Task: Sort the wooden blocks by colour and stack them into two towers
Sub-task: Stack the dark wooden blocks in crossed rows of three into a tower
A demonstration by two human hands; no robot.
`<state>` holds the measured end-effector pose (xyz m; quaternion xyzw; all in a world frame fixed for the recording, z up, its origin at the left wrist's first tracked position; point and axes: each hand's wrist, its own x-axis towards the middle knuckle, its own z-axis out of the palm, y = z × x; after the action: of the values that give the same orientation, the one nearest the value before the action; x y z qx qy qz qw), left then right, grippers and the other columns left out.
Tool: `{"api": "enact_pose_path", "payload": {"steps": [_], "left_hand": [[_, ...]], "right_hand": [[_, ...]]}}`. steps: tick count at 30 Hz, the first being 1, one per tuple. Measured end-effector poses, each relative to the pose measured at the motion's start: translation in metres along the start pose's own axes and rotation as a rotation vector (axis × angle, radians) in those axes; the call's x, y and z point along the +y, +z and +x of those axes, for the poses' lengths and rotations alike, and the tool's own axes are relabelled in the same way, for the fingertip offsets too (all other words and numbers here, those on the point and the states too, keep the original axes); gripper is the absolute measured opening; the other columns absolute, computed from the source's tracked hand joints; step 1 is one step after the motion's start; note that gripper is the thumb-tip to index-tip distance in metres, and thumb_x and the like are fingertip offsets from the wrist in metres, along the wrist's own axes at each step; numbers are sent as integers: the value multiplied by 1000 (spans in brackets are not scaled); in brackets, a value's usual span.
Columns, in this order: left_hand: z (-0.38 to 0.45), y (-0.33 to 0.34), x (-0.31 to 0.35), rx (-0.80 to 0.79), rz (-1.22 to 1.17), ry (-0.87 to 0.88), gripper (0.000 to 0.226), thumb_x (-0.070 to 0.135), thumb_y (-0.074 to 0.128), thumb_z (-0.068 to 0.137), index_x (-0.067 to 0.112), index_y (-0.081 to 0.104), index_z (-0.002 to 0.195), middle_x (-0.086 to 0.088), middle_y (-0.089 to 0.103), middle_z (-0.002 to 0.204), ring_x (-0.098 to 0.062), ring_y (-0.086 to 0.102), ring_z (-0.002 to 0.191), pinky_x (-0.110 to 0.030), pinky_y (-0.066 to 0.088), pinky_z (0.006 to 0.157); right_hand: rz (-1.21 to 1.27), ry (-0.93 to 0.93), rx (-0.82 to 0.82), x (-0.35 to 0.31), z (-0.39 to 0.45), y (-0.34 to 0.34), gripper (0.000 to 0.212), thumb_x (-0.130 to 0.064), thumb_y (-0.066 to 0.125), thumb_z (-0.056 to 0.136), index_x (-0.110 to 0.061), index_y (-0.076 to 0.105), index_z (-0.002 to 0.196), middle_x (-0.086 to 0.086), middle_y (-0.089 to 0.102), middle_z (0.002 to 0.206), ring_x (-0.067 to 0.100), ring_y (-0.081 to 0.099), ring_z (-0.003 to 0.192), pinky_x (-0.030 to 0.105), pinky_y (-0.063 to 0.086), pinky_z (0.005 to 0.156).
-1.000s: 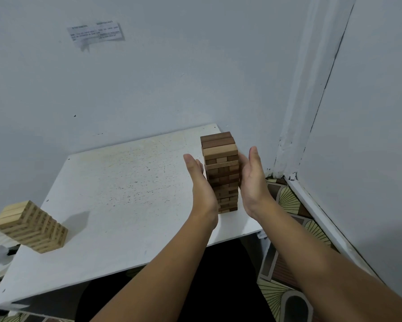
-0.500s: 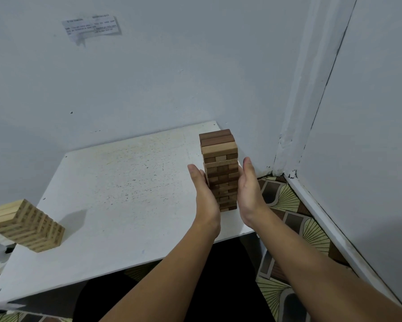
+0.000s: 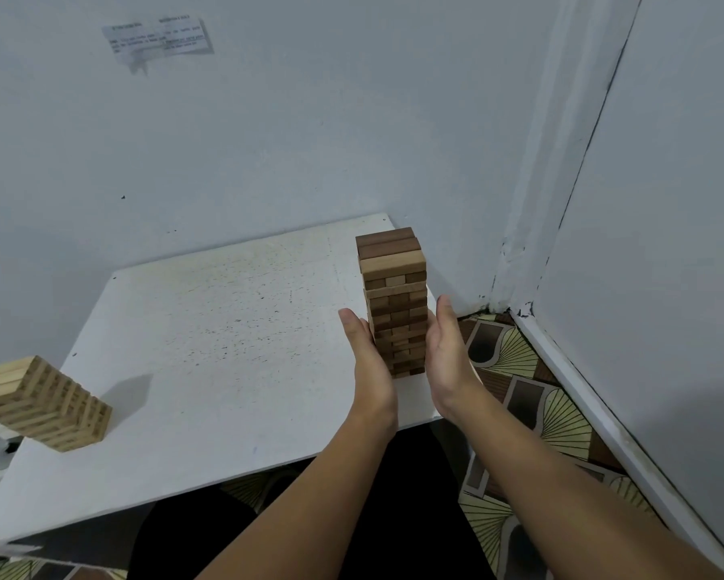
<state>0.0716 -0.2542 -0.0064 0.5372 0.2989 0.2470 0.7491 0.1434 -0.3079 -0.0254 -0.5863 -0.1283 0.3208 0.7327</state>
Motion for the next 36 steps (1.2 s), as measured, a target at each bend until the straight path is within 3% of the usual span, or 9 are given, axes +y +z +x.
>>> {"api": "enact_pose_path", "payload": {"steps": [6,9,13,17,19,22,26,29,36], "left_hand": [[1,-4,-3,5,30,-13,119,109,15,63,37,51,151,8,60,147,-13,48,143,-51,27,126],[2,-6,-8,9,30,-37,123,110,16,60,36,46,154,7,57,150,-14,46,144,-50,25,127],[-1,-7,-9,-16,69,-45,108,102,9,74,36,55,147,9,63,144,-11,49,142,-45,27,126],[-1,-16,-9,-9,163,-64,98,90,6,86,34,35,160,8,42,162,-15,33,153,-41,19,128],[2,-32,-9,33,239,-54,83,77,9,97,30,26,163,9,31,166,-16,27,154,-39,18,124],[13,-71,-9,45,544,52,55,53,34,107,33,32,158,6,42,156,-15,38,144,-44,27,124],[24,-98,2,-154,941,55,83,60,65,78,37,38,153,9,47,142,-13,35,136,-46,34,119],[33,-96,11,-248,1062,30,106,67,86,65,40,36,154,8,42,144,-15,26,136,-46,31,117],[57,-85,11,-258,1251,26,102,68,91,57,45,47,146,6,36,144,-22,21,139,-47,27,117]], "right_hand": [[9,7,-3,0,-2,0,67,-63,11,105,-31,61,136,-6,67,136,8,55,133,45,30,123],[16,15,-13,3,-1,-3,70,-61,9,106,-26,61,138,-6,71,130,6,61,126,40,38,118],[-12,-17,-22,10,0,-4,61,-58,9,108,-36,64,124,-19,74,117,-8,63,114,28,40,109],[-108,-7,-44,5,-2,-16,84,-79,19,95,-26,40,157,-6,47,158,8,38,148,46,21,127],[-199,-47,-26,1,1,-32,70,-67,16,104,-29,30,161,-10,32,165,7,24,153,46,10,129],[-496,-104,-108,-6,4,-59,51,-41,27,112,-34,22,162,-13,23,168,7,18,154,43,11,128],[-939,-74,-272,-14,13,-77,79,-41,63,94,-42,19,160,-12,19,168,12,18,154,44,23,125],[-1106,-16,-346,-24,23,-79,93,-47,78,84,-43,23,159,-12,11,170,15,12,156,44,20,123],[-1250,22,-417,-37,45,-77,105,-56,90,66,-46,34,154,-9,11,169,25,12,155,58,22,124]]}}
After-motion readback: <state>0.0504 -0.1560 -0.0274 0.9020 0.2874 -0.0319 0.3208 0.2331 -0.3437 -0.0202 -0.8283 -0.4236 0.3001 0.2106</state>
